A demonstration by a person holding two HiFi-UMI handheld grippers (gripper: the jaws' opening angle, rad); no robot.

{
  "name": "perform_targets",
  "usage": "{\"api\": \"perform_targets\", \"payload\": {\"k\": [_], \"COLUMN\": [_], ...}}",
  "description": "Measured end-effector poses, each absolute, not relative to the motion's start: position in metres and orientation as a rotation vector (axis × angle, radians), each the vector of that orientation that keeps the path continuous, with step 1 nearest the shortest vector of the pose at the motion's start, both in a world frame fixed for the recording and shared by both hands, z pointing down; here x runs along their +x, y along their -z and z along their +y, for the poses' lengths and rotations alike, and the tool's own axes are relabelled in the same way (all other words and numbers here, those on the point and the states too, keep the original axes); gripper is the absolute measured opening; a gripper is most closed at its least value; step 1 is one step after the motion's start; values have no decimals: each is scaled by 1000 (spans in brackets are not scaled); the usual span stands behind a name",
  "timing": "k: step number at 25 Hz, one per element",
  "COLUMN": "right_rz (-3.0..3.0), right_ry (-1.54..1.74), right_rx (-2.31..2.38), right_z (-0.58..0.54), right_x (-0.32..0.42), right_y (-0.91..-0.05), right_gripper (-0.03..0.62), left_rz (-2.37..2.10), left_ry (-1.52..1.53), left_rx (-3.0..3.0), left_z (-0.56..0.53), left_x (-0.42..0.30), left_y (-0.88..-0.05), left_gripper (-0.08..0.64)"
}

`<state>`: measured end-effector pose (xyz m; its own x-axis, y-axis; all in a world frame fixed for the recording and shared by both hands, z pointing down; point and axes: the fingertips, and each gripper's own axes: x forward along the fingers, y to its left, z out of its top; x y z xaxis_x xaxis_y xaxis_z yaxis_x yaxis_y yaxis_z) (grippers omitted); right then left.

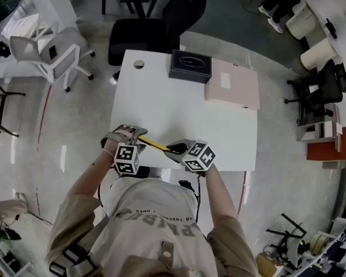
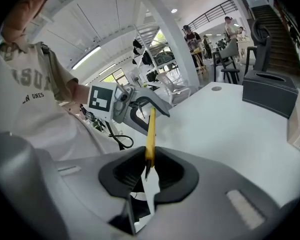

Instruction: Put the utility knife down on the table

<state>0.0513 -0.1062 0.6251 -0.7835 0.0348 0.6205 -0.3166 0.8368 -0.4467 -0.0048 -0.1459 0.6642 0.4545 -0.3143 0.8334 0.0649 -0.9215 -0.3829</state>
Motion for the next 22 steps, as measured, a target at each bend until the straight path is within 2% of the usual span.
{"api": "perform_targets", "payload": {"k": [5, 12, 17, 22], "right_rz": [-2354, -2377, -2372, -2350], "right_ry": [-807, -1040, -1223, -1259], "right_rx": [129, 110, 92, 85], "right_z": [-91, -90, -90, -90], "right_x": [48, 48, 47, 46], "right_y": [-632, -632, -631, -633], "right_gripper": [61, 61, 61, 61], "left_rz": [298, 325, 294, 242], "left_ry": [1489, 1350, 1263, 1288], "left_rx": [-2291, -2189, -2104, -2106], "left_z": [-147, -142, -135, -129], "left_x": [-19, -13, -5, -6], "left_y": [-666, -654, -647, -658], "left_gripper": [268, 266, 200, 189]}}
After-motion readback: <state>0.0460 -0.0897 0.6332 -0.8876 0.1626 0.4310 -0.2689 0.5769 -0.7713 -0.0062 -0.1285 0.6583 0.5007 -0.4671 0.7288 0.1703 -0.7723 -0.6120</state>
